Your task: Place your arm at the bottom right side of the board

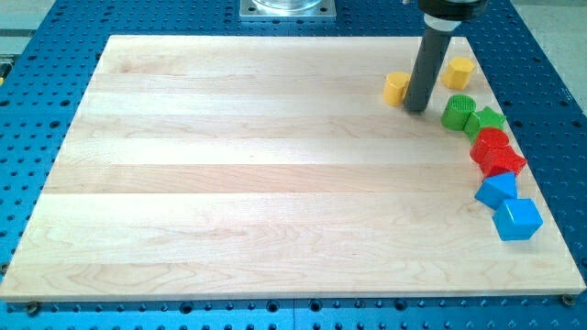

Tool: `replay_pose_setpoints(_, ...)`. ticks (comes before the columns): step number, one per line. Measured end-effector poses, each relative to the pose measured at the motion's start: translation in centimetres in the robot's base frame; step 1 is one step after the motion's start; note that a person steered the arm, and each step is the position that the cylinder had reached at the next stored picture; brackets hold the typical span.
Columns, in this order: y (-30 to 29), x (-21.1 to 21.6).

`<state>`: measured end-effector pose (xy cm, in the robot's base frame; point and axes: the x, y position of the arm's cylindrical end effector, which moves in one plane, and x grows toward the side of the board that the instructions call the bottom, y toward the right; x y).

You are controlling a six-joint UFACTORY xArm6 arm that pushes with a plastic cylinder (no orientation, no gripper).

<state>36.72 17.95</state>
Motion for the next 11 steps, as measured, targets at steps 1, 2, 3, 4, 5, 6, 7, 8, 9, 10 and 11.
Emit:
replay_pose_setpoints(1, 0.0, 5.0)
replay_pose_setpoints(2, -0.2, 9.3)
replay_pose_setpoints(3, -0.4, 13.8)
replay_pose_setpoints(4, -2.0, 20.0)
replay_pose_setpoints(5, -3.4, 24.9)
replay_pose_setpoints(6, -2.7, 25.1)
replay_pose_setpoints(7, 2.8, 24.9)
replay_pose_setpoints(8, 6.8, 24.6)
replay_pose_setpoints(9, 9.4, 24.5)
replay_pose_setpoints(10, 10.4, 23.2)
replay_pose_setpoints(11, 10.2, 18.5)
